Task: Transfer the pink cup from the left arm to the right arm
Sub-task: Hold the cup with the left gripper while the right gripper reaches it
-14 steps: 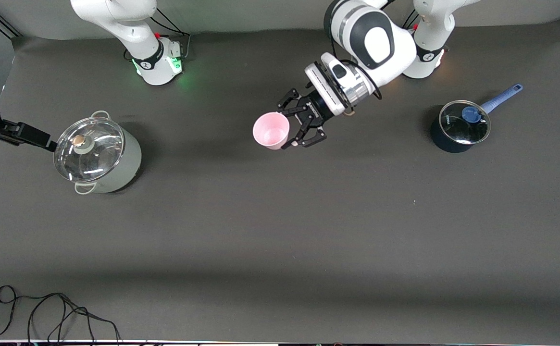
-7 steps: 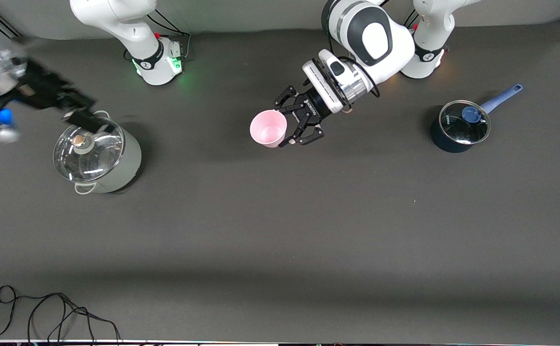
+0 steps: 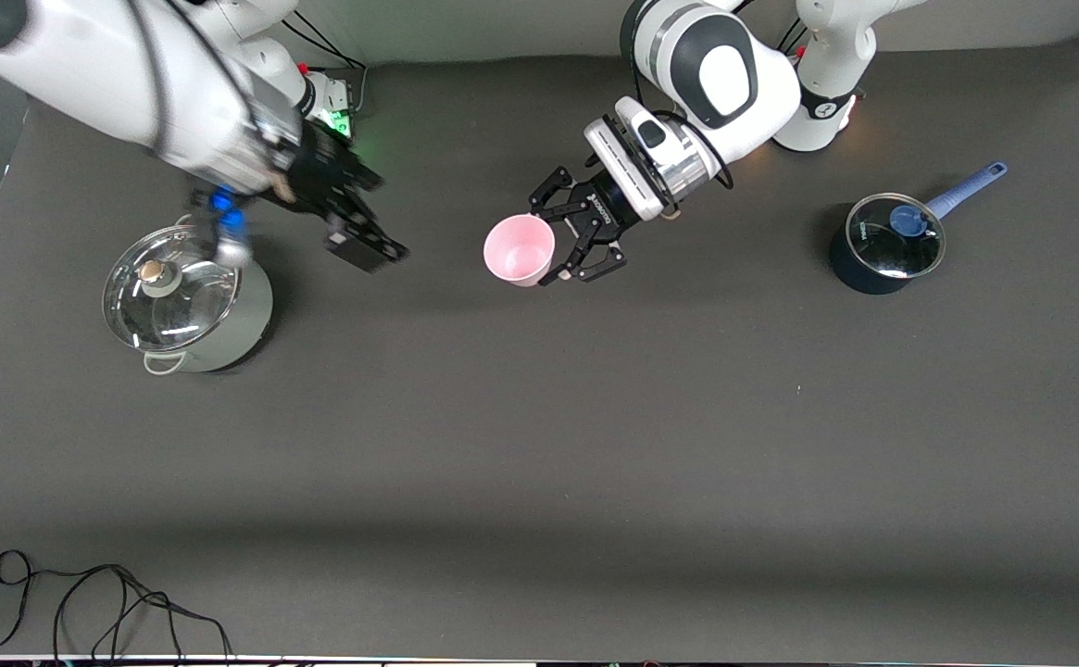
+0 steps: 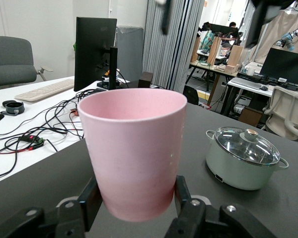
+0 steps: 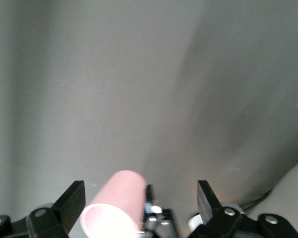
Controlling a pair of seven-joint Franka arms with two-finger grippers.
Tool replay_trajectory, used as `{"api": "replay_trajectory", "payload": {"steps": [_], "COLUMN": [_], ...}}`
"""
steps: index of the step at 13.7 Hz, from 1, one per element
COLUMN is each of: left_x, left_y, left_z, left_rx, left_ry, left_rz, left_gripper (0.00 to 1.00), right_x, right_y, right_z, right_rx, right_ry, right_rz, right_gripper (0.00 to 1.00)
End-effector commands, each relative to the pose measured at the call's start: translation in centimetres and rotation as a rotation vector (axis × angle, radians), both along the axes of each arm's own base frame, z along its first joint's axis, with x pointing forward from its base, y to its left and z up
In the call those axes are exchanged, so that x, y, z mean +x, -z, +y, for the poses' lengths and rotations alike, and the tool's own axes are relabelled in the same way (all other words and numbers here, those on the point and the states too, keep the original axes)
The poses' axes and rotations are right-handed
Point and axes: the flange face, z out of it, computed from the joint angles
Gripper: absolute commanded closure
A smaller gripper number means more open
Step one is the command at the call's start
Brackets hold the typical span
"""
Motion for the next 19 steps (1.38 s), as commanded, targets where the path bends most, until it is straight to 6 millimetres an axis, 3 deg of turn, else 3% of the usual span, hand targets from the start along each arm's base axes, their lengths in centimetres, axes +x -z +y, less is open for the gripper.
{"api": "replay_trajectory", "payload": {"steps": [1,5,9,11,16,17,18,19], "left_x": [-0.1,-0.2,-0.1,-0.1,-0.1,-0.1,-0.2,-0.2], "left_y": [-0.7,-0.5,-0.5,-0.5,-0.5,-0.5,-0.5,-0.5], "left_z": [-0.3,0.0,0.0,0.0,0.1,0.1,0.1,0.1], "left_rx": [-0.005,0.011,0.013,0.012,0.015,0.015,0.014,0.014], "left_ry": [-0.016,-0.026,-0.027,-0.027,-0.029,-0.029,-0.029,-0.029], "left_rz": [0.007,0.015,0.015,0.016,0.017,0.017,0.018,0.018], "left_gripper": [0.6,0.6,0.6,0.6,0.59,0.58,0.58,0.58], "right_x": [1.1,-0.6,-1.9,-3.1,-3.5,-3.5,-3.5,-3.4], "right_y": [0.6,1.9,2.0,2.4,3.8,3.8,3.8,3.9], "right_z": [3.1,6.2,6.9,8.6,9.7,9.7,9.7,9.6], "right_rx": [0.032,0.038,0.026,0.01,0.005,0.005,0.003,0.002], "right_ry": [0.084,-0.101,-0.296,-0.4,-0.463,-0.465,-0.464,-0.462], "right_rz": [0.019,-0.002,-0.03,-0.06,-0.059,-0.059,-0.06,-0.059], "right_gripper": [0.01,0.01,0.01,0.01,0.03,0.09,0.23,0.61]}}
